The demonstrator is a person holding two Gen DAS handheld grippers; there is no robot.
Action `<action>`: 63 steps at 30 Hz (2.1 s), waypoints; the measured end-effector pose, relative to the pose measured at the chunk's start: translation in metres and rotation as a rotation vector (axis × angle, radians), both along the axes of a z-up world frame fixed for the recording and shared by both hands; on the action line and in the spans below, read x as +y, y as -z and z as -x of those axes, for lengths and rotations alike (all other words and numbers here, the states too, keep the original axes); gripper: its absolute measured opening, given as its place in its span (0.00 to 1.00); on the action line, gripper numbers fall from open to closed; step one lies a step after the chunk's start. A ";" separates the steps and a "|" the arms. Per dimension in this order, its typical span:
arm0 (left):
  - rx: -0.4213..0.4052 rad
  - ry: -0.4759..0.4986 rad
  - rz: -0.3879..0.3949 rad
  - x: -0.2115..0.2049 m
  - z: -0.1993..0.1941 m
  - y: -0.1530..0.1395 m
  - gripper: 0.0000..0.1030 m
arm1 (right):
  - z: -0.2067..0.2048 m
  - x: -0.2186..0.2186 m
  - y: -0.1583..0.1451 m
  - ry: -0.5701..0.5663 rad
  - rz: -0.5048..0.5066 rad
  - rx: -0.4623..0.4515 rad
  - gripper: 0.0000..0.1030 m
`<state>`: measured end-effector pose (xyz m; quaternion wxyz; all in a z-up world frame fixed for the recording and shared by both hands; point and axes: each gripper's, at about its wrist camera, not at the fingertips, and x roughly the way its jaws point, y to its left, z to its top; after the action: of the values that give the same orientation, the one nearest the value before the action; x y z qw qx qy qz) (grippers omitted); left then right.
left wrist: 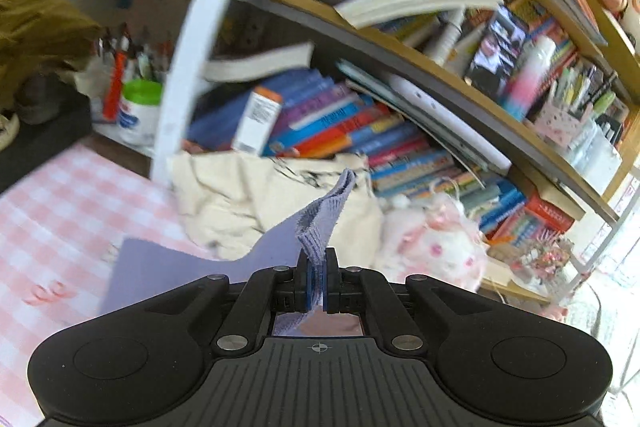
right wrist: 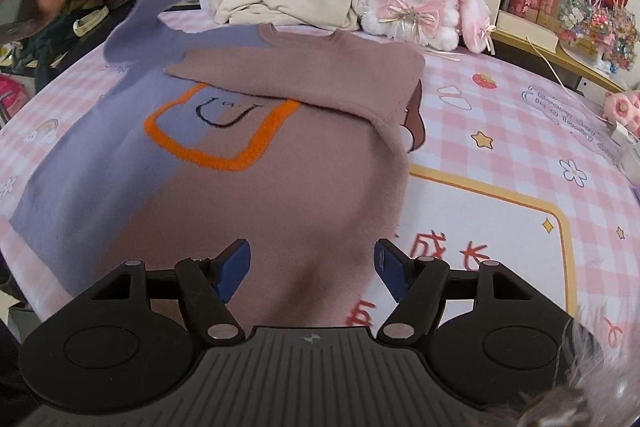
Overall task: Fold clothes
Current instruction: 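Fold the lavender sleeve across the sweater body with the left gripper and release, then move both grippers to the sweater hem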
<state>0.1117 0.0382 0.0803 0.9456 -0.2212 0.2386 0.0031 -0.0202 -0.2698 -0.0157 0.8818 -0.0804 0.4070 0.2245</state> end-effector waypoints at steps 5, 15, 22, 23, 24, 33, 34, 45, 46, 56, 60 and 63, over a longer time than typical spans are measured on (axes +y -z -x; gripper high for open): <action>0.021 0.038 -0.019 -0.037 -0.011 0.005 0.03 | 0.000 -0.018 0.001 -0.008 -0.018 0.007 0.65; 0.083 0.074 -0.031 -0.081 -0.030 0.025 0.03 | 0.000 -0.042 0.005 -0.009 -0.032 0.023 0.65; 0.135 0.116 -0.029 -0.101 -0.040 0.038 0.05 | 0.001 -0.047 0.005 -0.011 -0.027 0.026 0.65; 0.153 0.125 -0.032 -0.104 -0.042 0.040 0.14 | 0.001 -0.047 0.005 -0.011 -0.027 0.027 0.65; 0.169 0.136 -0.032 -0.107 -0.043 0.041 0.29 | 0.002 -0.048 0.005 -0.010 -0.027 0.028 0.65; 0.083 0.153 -0.048 -0.102 0.002 0.020 0.71 | 0.006 -0.043 0.008 -0.048 -0.057 0.047 0.65; 0.090 0.143 -0.085 -0.099 0.011 0.021 0.71 | 0.007 -0.041 0.009 -0.054 -0.061 0.051 0.65; 0.262 0.078 -0.348 -0.072 0.156 0.071 0.74 | 0.033 -0.024 0.009 -0.050 -0.045 0.051 0.65; 0.273 0.079 -0.351 -0.073 0.169 0.076 0.74 | 0.037 -0.022 0.009 -0.035 -0.044 0.051 0.65; 0.284 0.239 -0.412 -0.078 0.238 0.095 0.78 | 0.091 0.014 0.002 0.095 -0.016 0.043 0.65; 0.246 0.303 -0.478 -0.075 0.256 0.092 0.86 | 0.111 0.027 0.002 0.158 -0.009 0.040 0.66; 0.240 0.323 -0.482 -0.064 0.263 0.092 0.88 | 0.120 0.030 0.004 0.213 -0.025 0.050 0.67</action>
<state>-0.1509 -0.0255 -0.0117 0.9242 0.0522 0.3728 -0.0644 -0.1405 -0.2394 -0.0198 0.8911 -0.0199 0.4324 0.1364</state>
